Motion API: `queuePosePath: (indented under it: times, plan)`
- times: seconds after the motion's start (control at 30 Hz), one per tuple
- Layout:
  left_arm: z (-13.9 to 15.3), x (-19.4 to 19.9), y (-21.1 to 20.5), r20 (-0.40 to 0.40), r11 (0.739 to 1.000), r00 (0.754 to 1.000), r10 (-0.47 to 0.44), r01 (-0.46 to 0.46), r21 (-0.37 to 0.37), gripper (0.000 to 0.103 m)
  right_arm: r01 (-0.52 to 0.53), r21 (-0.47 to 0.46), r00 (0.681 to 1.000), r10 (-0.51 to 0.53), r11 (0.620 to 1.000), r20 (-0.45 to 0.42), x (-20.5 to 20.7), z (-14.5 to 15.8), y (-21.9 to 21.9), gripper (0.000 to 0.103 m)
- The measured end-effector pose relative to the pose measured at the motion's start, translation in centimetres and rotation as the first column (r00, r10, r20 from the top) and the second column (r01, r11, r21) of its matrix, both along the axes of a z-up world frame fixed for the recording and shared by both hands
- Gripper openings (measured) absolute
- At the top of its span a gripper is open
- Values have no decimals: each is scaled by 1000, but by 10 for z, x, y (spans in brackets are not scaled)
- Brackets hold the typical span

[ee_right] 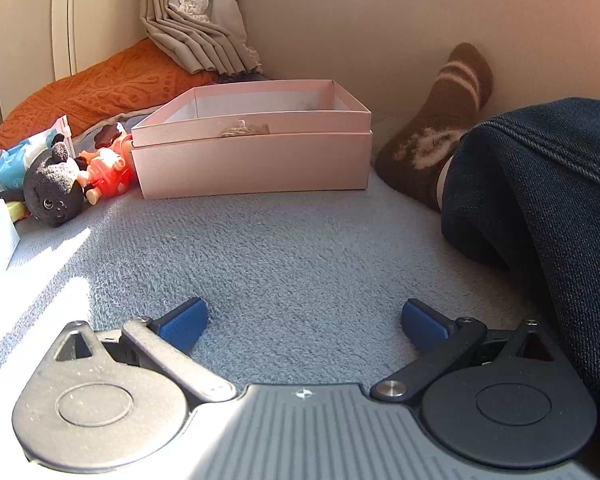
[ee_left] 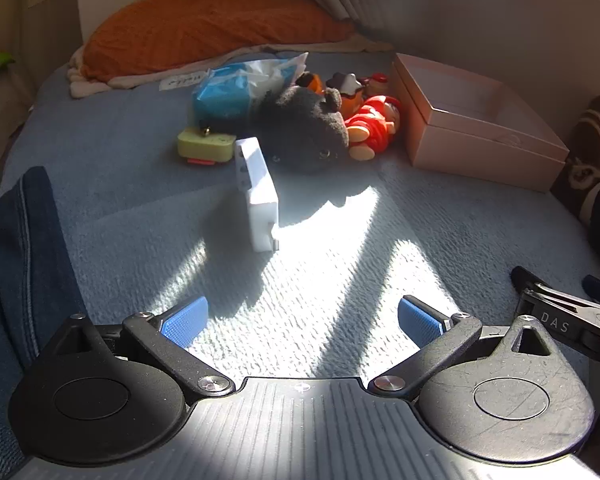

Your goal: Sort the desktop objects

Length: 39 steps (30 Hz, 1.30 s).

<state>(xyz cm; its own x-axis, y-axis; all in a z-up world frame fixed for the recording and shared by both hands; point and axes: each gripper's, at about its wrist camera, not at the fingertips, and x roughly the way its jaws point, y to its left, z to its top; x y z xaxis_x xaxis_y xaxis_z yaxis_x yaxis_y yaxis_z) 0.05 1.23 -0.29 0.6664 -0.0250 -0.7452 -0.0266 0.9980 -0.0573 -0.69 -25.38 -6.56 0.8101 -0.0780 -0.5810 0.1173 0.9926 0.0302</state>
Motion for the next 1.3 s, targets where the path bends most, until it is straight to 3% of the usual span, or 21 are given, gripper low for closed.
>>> queuePosePath:
  times: [0.1, 0.17, 0.33, 0.43, 0.6, 0.77, 0.83, 0.97, 1.3]
  plan:
    - [0, 0, 0, -2, 1000, 1000, 0, 0, -7, 103, 1, 93, 1000, -4, 996, 28, -4, 2, -13, 103]
    - [0, 0, 1, -2, 1000, 1000, 0, 0, -13, 103, 8, 105, 1000, -10, 994, 19, -2, 4, -13, 103]
    - [-1, 1, 2, -8, 1000, 1000, 1, -1, -16, 103, -46, -77, 998, 42, 996, -46, 6, 4, 8, 103]
    - [-2, 2, 2, -10, 1000, 1000, 0, -1, -17, 103, -103, -128, 994, 96, 986, -59, 10, 7, 10, 103]
    - [-3, 2, 2, -12, 1000, 1000, 0, 0, -18, 103, -121, -44, 990, 117, 992, -83, 14, 9, -3, 103]
    - [-5, 2, 1, -11, 1000, 1000, -3, 3, -16, 103, -13, 100, 995, 23, 995, -95, 20, 13, -15, 103]
    - [-5, 1, 0, -7, 1000, 1000, -5, 5, -14, 103, -5, 98, 990, 19, 995, -143, 25, 16, -15, 103]
    - [-6, 0, -1, 7, 1000, 1000, -11, 11, -6, 103, -37, 1, 969, 36, 999, -245, 37, 16, -1, 103]
    - [-2, 1, -3, 19, 1000, 1000, -19, 19, -2, 103, 13, -10, 975, -14, 1000, -220, 37, 14, 0, 103]
